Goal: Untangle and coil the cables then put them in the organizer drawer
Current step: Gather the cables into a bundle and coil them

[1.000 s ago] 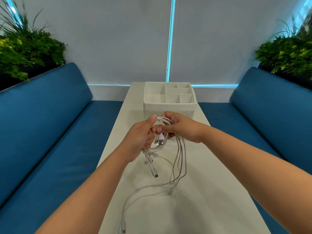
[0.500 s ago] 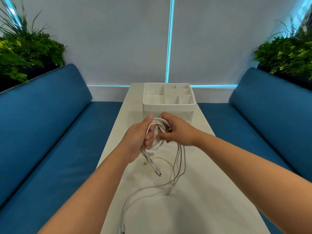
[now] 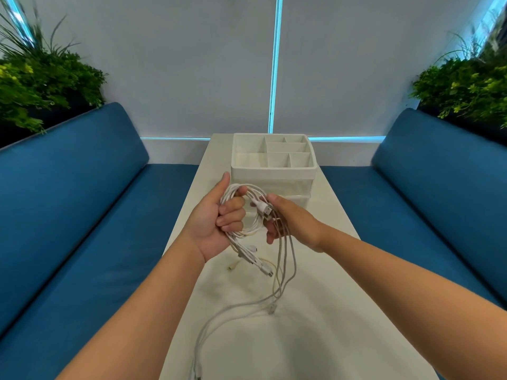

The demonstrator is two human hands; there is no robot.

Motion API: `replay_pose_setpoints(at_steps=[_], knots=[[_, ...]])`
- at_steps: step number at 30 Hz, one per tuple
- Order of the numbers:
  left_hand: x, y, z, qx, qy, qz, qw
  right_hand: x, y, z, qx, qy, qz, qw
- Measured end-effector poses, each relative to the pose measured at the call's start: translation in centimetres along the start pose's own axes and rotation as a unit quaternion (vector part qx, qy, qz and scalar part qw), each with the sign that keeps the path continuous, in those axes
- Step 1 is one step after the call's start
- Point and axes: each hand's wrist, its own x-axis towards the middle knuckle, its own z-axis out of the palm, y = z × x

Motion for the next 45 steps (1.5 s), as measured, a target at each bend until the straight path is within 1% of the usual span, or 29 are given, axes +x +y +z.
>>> replay_pose_setpoints(at_steps=[3, 6, 8, 11, 14, 16, 17, 18, 19, 20, 22, 24, 25, 26, 28, 29, 30, 32, 33, 35, 37, 39, 40, 41, 42, 44, 45], knots=[[-0.4, 0.1, 0.5, 0.041, 0.007, 0.005, 0.999, 0.2, 0.4, 0.5, 0.014, 0.026, -0.005, 1.000], [-0.8, 0.4, 0.6, 0.108, 0.008, -0.016, 0.994, 0.2, 0.1, 0.6, 0.019, 0.068, -0.007, 0.997], [-0.9, 0.5, 0.6, 0.127, 0.016, -0.020, 0.992, 0.3, -0.1, 0.5, 0.009, 0.078, -0.004, 0.997], [-0.7, 0.4, 0.8, 0.093, 0.037, 0.003, 0.995, 0.5, 0.2, 0.9, -0.010, 0.078, 0.008, 0.997], [-0.3, 0.9, 1.0, 0.046, 0.064, 0.057, 0.995, 0.3, 1.4, 1.6, -0.033, 0.065, 0.013, 0.997], [0.0, 1.3, 0.9, 0.023, 0.081, 0.093, 0.992, 0.0, 2.4, 2.2, -0.079, 0.075, 0.020, 0.994], [0.1, 1.4, 0.9, 0.015, 0.092, 0.109, 0.990, -0.2, 2.8, 2.5, -0.124, 0.078, 0.020, 0.989], [0.2, 1.4, 0.9, 0.009, 0.102, 0.123, 0.987, -0.2, 3.1, 2.8, -0.192, 0.077, 0.013, 0.978], [0.3, 1.3, 0.8, 0.007, 0.110, 0.134, 0.985, -0.2, 3.2, 3.1, -0.277, 0.066, 0.002, 0.959], [0.4, 1.1, 0.8, 0.012, 0.118, 0.142, 0.983, -0.2, 3.2, 3.5, -0.360, 0.050, -0.004, 0.932], [0.5, 0.7, 0.7, 0.045, 0.139, 0.147, 0.978, -0.2, 2.6, 4.2, -0.490, 0.020, -0.018, 0.871], [0.6, 0.4, 0.5, 0.089, 0.153, 0.148, 0.973, -0.1, 1.7, 4.2, -0.581, -0.006, -0.056, 0.812], [0.7, 0.2, 0.5, 0.113, 0.155, 0.145, 0.971, 0.0, 1.2, 4.0, -0.611, -0.018, -0.078, 0.788], [0.7, 0.0, 0.4, 0.139, 0.155, 0.139, 0.968, 0.1, 0.7, 3.7, -0.626, -0.035, -0.101, 0.772], [0.8, -0.4, 0.5, 0.187, 0.159, 0.118, 0.962, 0.2, -0.3, 3.3, -0.632, -0.079, -0.145, 0.757], [0.9, -0.6, 0.7, 0.203, 0.166, 0.108, 0.959, 0.1, -0.8, 3.3, -0.626, -0.095, -0.164, 0.757], [1.0, -0.8, 0.9, 0.214, 0.171, 0.104, 0.956, 0.1, -1.2, 3.3, -0.612, -0.099, -0.181, 0.764], [1.3, -0.8, 1.6, 0.232, 0.182, 0.117, 0.948, -0.1, -1.5, 3.3, -0.556, -0.066, -0.203, 0.804], [1.4, -0.8, 2.0, 0.259, 0.191, 0.126, 0.938, -0.2, -1.5, 3.3, -0.521, -0.041, -0.194, 0.830], [1.5, -1.1, 2.3, 0.354, 0.216, 0.134, 0.900, -0.2, -1.6, 3.2, -0.466, -0.017, -0.150, 0.872], [1.4, -1.4, 2.2, 0.422, 0.226, 0.139, 0.867, -0.3, -1.7, 3.1, -0.425, -0.031, -0.106, 0.898], [1.3, -1.7, 1.6, 0.479, 0.218, 0.146, 0.837, -0.7, -1.8, 2.7, -0.362, -0.063, -0.051, 0.929], [1.2, -1.8, 1.3, 0.517, 0.215, 0.159, 0.813, -0.9, -1.8, 2.4, -0.335, -0.085, -0.019, 0.938], [1.2, -2.0, 1.1, 0.561, 0.213, 0.174, 0.781, -1.1, -1.9, 2.1, -0.319, -0.106, 0.008, 0.942], [1.3, -2.3, 0.9, 0.606, 0.212, 0.182, 0.745, -1.2, -2.0, 1.9, -0.328, -0.119, 0.020, 0.937], [1.3, -3.0, 1.1, 0.679, 0.196, 0.174, 0.686, -1.4, -2.2, 2.0, -0.407, -0.109, -0.007, 0.907], [1.3, -3.2, 1.1, 0.699, 0.185, 0.166, 0.671, -1.4, -2.3, 2.0, -0.443, -0.090, -0.027, 0.892]])
